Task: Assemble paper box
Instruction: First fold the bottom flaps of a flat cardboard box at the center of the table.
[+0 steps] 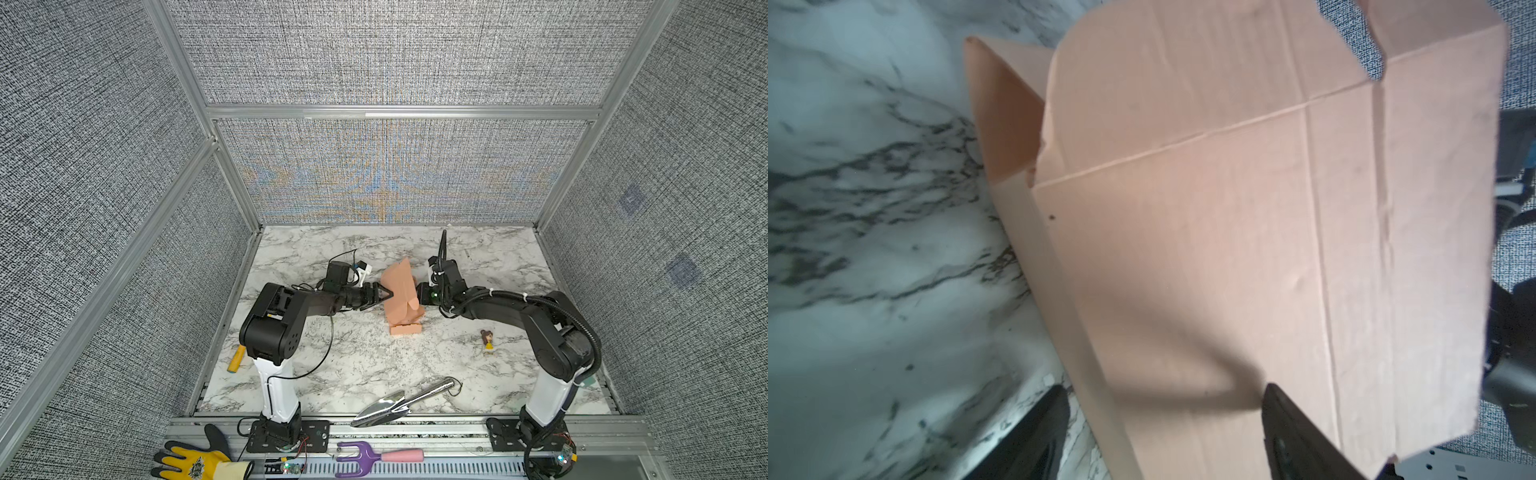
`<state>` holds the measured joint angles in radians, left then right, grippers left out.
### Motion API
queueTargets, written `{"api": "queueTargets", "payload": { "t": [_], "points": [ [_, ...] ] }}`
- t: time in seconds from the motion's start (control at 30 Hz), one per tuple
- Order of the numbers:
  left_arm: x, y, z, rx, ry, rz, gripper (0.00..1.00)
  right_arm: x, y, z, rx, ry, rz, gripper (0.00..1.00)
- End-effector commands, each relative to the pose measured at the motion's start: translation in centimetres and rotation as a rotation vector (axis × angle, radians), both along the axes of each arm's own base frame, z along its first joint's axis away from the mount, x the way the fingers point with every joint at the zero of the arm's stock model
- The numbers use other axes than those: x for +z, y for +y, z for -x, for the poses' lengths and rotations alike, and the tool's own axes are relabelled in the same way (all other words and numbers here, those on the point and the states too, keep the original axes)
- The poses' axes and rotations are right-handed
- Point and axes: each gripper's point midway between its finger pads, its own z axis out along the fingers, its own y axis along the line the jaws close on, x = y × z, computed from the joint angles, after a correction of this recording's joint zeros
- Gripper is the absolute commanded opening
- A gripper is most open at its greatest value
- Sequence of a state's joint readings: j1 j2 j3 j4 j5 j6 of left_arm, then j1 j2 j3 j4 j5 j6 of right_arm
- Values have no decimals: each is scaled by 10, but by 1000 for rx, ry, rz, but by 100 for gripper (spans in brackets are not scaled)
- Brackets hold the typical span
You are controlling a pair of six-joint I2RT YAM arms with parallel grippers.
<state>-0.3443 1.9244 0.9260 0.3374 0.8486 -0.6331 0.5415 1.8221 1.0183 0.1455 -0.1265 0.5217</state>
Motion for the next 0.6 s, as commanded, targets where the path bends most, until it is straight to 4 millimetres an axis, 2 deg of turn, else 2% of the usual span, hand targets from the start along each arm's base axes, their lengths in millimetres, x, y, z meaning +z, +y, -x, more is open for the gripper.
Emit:
{"api": "queueTargets", "payload": {
  "t": [0.0,0.33,0.47,0.57],
  "points": [
    [13,0,-2,1,-36,26,99,8,0,-1,0,-20,-10,31],
    [22,14,5,61,-42,-14,99,30,-24,-8,23,-83,77,37],
    [22,21,16,81,-30,-26,99,38,-23,-17,128,-101,100,44],
    [19,28,25,99,-21,-40,99,38,-19,-27,207,-102,127,45]
  ]
}}
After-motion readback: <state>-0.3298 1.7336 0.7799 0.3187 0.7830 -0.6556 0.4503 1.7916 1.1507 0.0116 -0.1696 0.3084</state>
